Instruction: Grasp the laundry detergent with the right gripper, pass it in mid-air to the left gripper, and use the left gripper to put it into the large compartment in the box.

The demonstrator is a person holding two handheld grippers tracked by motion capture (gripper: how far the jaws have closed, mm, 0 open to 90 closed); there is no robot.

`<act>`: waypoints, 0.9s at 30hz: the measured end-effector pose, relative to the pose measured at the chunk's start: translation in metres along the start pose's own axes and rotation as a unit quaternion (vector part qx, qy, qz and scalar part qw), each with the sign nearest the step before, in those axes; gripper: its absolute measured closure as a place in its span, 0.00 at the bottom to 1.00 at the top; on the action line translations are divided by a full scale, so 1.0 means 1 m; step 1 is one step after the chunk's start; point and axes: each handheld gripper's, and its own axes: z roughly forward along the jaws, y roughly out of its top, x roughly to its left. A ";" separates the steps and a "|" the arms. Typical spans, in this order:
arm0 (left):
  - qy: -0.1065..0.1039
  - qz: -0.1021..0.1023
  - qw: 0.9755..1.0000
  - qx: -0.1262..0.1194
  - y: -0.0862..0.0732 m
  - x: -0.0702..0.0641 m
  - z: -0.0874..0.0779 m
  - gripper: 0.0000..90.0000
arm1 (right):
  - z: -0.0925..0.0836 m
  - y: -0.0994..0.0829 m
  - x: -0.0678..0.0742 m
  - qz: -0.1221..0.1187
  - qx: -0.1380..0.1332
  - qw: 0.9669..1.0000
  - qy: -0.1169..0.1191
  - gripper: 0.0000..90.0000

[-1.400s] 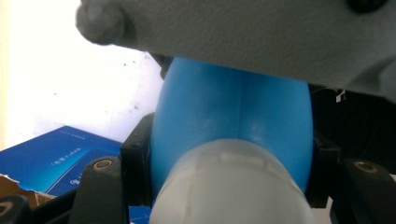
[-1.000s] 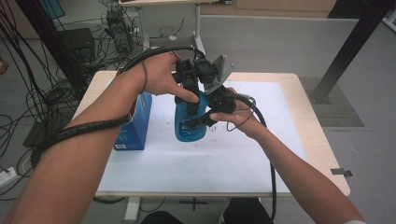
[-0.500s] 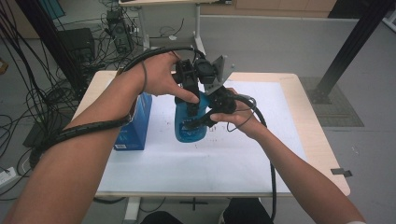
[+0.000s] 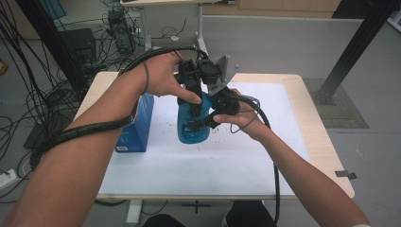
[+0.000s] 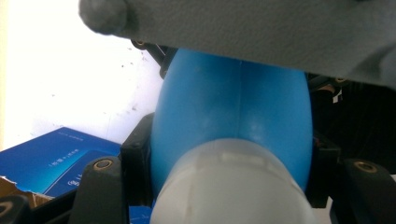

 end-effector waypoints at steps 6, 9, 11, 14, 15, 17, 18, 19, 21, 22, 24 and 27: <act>0.000 -0.001 1.000 0.000 -0.001 0.000 -0.001 0.42 | 0.000 0.000 0.000 0.000 -0.002 1.000 0.001 0.46; 0.001 -0.001 1.000 0.000 -0.001 0.000 -0.002 0.42 | 0.000 0.001 0.000 0.000 -0.004 1.000 0.000 0.46; 0.000 -0.001 1.000 -0.001 -0.001 0.000 -0.002 0.42 | 0.000 0.001 0.000 -0.001 -0.005 1.000 0.000 0.46; -0.001 -0.001 1.000 0.001 -0.001 0.000 -0.002 0.42 | 0.000 0.001 0.000 -0.002 -0.005 1.000 -0.001 0.46; -0.001 -0.001 1.000 0.001 -0.001 0.000 -0.002 0.42 | 0.000 0.001 0.000 -0.001 -0.005 1.000 0.000 0.46; -0.001 -0.001 1.000 0.001 -0.001 0.000 -0.002 0.42 | 0.000 0.001 0.000 0.000 -0.004 1.000 0.002 0.46; -0.002 -0.001 1.000 0.002 -0.001 0.000 -0.002 0.42 | 0.001 0.001 0.000 0.000 -0.005 1.000 0.003 0.46; -0.001 -0.002 1.000 0.001 -0.002 0.000 -0.002 0.42 | 0.001 0.001 0.000 0.000 -0.005 1.000 0.003 0.46; -0.001 -0.002 1.000 -0.001 -0.002 0.000 -0.002 0.42 | 0.001 0.001 0.000 -0.001 -0.005 1.000 0.002 0.46; -0.001 -0.001 1.000 -0.001 -0.002 0.000 -0.002 0.42 | 0.001 0.001 0.000 -0.001 -0.006 1.000 0.001 0.46; -0.003 -0.003 1.000 -0.001 -0.003 0.001 -0.002 0.42 | 0.001 0.001 0.000 -0.002 -0.008 1.000 0.002 0.46; -0.004 -0.003 1.000 0.000 -0.003 0.001 -0.003 0.42 | 0.001 0.001 0.001 -0.001 -0.008 1.000 0.002 0.46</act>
